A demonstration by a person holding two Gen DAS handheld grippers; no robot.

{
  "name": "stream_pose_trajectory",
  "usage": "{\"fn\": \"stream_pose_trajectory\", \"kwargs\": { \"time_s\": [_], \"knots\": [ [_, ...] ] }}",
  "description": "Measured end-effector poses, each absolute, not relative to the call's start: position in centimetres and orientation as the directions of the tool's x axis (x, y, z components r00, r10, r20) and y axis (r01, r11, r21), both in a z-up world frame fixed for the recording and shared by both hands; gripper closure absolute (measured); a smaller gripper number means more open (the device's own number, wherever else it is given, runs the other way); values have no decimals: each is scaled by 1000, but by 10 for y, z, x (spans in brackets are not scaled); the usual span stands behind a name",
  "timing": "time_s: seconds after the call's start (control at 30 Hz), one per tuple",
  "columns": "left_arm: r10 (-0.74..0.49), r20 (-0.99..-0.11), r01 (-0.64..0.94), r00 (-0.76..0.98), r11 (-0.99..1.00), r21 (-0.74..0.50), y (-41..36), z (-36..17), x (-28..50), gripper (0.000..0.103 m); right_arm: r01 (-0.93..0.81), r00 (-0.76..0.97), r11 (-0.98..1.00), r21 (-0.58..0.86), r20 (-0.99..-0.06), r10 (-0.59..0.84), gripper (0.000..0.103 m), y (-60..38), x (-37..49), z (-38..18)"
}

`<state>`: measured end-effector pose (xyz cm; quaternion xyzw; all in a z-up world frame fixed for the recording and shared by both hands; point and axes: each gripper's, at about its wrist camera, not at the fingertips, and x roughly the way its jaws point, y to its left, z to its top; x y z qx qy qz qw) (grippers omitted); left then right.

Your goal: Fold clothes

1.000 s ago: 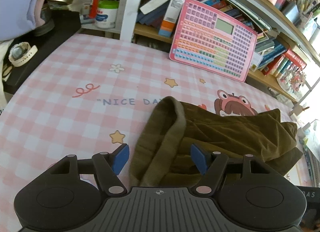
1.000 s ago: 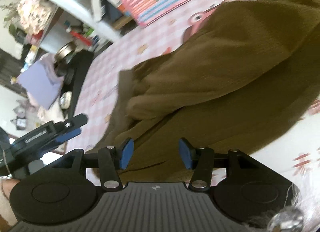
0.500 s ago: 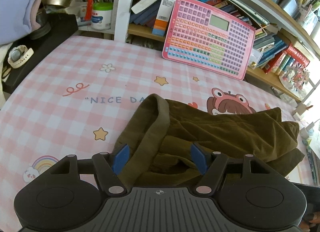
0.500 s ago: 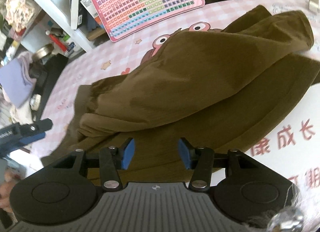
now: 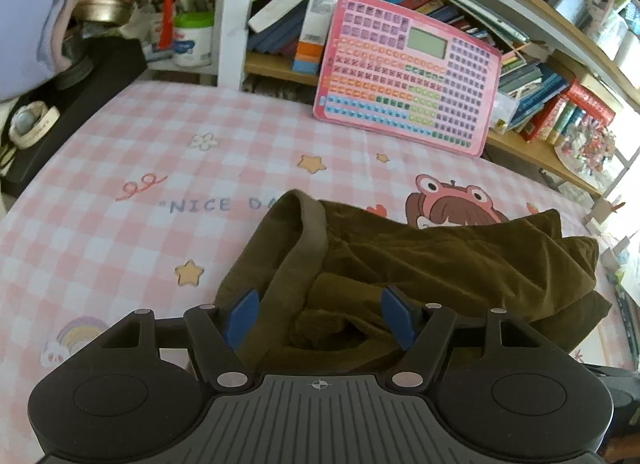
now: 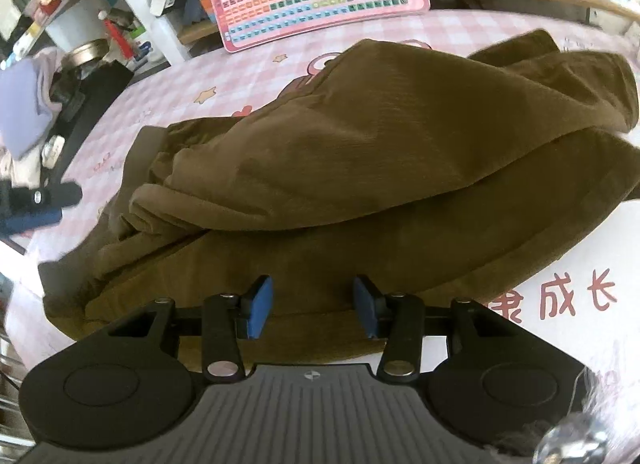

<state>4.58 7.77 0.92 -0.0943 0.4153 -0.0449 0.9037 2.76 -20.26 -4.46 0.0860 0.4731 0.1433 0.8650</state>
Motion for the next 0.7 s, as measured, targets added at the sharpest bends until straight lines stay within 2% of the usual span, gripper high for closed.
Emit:
{"fn": "stream_pose_trajectory", "kwargs": {
  "time_s": [0.23, 0.33, 0.47, 0.5, 0.57, 0.6, 0.67, 0.7],
  "knots": [
    [-189, -730, 100, 657, 981, -164, 81, 1, 76, 34, -194, 568, 977, 92, -801, 188, 60, -172, 14, -49],
    [-201, -736, 133, 647, 980, -150, 82, -8, 92, 34, -180, 573, 981, 67, -804, 160, 60, -168, 13, -50],
    [-253, -750, 142, 611, 967, -210, 92, -26, 121, 38, -157, 581, 987, 41, -804, 126, 60, -163, 10, -52],
    [-271, -756, 144, 596, 962, -231, 92, -30, 129, 42, -151, 582, 988, 35, -805, 118, 60, -162, 9, -52],
    [-312, -767, 157, 561, 950, -271, 92, -39, 142, 63, -130, 582, 991, 33, -807, 103, 60, -160, 8, -52],
    [-328, -772, 162, 544, 944, -287, 91, -43, 148, 67, -120, 581, 992, 32, -808, 97, 60, -159, 8, -52],
    [-365, -773, 172, 519, 930, -324, 88, -50, 157, 101, -101, 579, 994, 31, -811, 84, 60, -157, 7, -52],
    [-382, -767, 175, 515, 923, -343, 88, -51, 160, 101, -94, 578, 995, 30, -812, 79, 60, -157, 7, -52]
  ]
}}
